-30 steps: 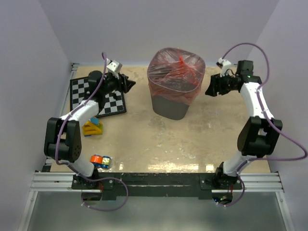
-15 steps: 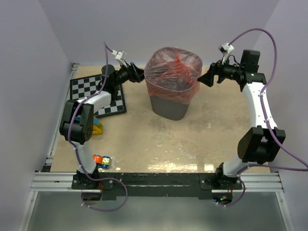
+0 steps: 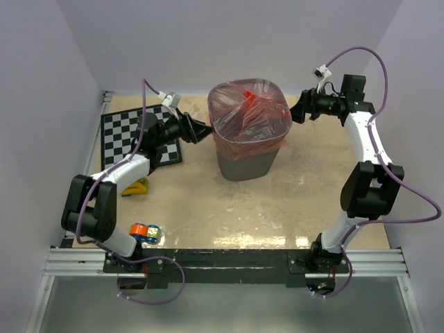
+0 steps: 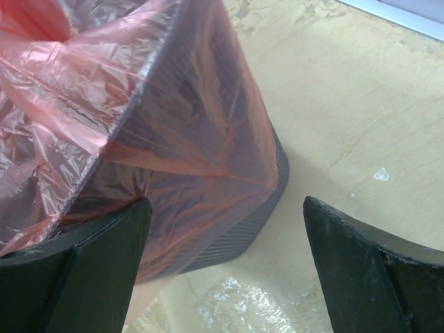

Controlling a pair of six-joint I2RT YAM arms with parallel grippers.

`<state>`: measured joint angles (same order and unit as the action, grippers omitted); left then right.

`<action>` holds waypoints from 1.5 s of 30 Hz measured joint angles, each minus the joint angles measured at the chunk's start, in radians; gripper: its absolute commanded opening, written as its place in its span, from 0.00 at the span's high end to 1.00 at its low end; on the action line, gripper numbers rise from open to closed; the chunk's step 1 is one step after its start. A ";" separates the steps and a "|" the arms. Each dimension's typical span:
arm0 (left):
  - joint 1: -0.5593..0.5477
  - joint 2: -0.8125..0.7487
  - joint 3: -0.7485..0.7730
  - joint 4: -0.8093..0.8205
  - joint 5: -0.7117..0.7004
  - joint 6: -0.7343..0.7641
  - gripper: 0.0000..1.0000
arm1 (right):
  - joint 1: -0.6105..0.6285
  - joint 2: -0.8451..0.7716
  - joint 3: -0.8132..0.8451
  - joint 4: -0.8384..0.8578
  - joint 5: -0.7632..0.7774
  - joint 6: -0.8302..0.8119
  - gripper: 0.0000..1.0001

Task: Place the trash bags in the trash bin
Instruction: Place the trash bag in the trash bin.

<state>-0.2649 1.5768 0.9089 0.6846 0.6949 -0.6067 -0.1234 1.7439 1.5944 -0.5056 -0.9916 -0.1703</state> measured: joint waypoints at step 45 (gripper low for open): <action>0.087 0.300 0.075 0.114 0.262 -0.238 1.00 | -0.085 0.066 -0.178 0.147 -0.124 0.272 0.02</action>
<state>-0.1780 1.8771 0.9840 0.7982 0.9569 -0.8452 -0.2089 1.8095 1.4166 -0.3584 -1.1156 0.1020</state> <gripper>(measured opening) 0.012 0.985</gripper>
